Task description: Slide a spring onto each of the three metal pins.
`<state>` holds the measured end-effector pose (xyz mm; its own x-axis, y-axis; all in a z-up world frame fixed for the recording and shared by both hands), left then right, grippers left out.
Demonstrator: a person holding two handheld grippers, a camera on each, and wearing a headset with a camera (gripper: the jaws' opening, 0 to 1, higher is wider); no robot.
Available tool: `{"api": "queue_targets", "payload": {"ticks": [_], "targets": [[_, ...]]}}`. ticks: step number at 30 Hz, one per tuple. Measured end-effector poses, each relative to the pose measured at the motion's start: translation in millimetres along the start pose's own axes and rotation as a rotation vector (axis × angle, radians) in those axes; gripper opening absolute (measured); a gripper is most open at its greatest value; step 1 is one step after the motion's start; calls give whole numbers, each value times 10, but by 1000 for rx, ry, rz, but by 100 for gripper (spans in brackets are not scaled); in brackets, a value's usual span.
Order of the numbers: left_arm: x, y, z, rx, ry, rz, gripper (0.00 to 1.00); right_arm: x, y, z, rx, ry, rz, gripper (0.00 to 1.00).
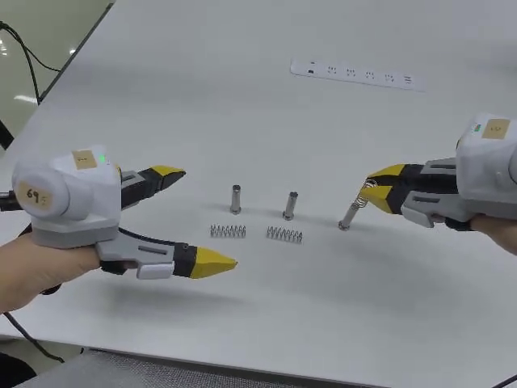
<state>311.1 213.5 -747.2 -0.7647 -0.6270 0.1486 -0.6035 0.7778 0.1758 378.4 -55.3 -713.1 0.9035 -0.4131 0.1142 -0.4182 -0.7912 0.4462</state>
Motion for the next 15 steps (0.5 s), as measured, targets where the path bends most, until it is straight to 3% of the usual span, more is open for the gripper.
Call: {"api": "queue_targets", "payload": {"ticks": [15], "targets": [[-11,-11,-14,9,2,-4,96,2,-30,12,5,-23,5,7]]}}
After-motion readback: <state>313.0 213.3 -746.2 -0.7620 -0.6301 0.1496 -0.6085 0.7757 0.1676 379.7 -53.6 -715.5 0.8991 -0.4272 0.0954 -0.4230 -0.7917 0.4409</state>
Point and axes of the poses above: the centre of the closed fingertips' face, and the gripper's own axes: y roughly backward along the fingers, x roughly to its right, z roughly out of its underside, the point moved 7 cm from there along y, roughly backward along the fingers, and after that the axes turned 11 degrees about x, right-handed, at the moved point
